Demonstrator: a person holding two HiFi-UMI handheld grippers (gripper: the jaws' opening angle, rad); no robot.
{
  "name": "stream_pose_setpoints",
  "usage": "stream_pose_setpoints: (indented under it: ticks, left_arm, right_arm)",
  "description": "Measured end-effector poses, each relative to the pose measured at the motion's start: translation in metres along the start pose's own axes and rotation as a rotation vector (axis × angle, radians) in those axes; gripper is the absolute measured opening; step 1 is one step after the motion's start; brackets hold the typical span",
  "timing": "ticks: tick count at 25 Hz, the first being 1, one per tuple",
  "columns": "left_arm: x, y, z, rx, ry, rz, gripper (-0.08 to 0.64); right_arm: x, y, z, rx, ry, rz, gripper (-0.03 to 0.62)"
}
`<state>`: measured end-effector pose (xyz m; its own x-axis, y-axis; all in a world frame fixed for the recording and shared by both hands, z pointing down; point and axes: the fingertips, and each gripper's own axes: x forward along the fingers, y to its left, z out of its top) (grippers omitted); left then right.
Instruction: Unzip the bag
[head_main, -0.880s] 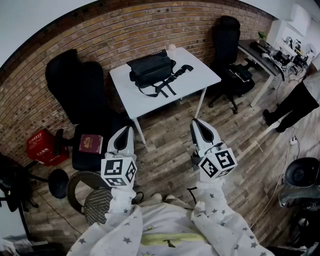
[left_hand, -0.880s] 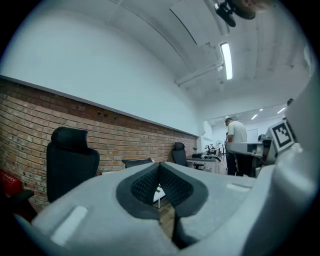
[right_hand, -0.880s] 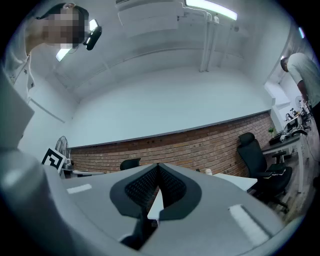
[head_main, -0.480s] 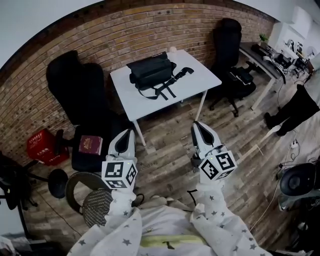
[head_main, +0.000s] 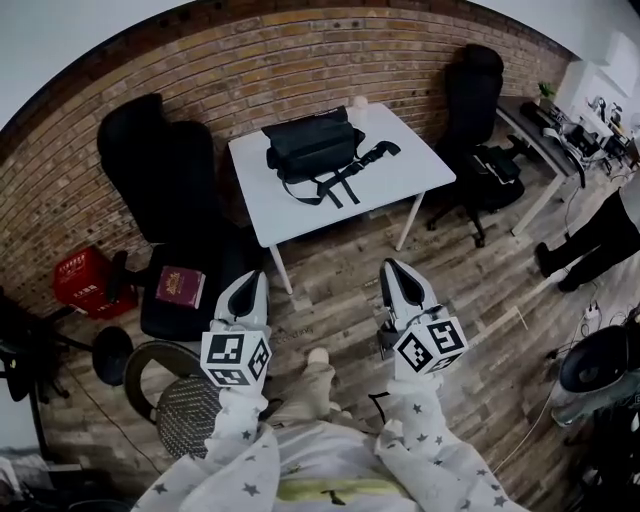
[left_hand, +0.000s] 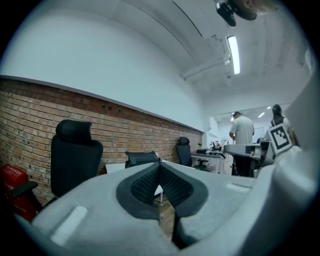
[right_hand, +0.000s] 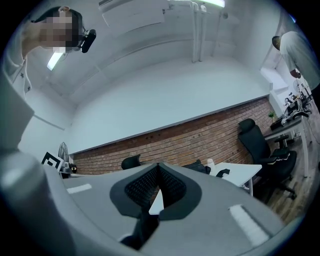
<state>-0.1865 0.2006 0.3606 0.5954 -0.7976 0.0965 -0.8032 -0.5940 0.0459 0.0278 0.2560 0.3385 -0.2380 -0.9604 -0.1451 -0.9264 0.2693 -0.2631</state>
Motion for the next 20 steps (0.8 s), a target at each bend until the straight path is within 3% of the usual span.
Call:
stream_pose_setpoints:
  ticks: [12, 20]
  left_arm:
    - [0.118, 0.023, -0.007, -0.015, 0.026, -0.027, -0.002]
    - [0.201, 0.061, 0.002, -0.048, 0.03, -0.022, -0.002]
  right_arm:
    - [0.09, -0.074, -0.013, 0.025, 0.02, -0.011, 0.003]
    - [0.169, -0.114, -0.01, 0.019, 0.049, -0.016, 0.003]
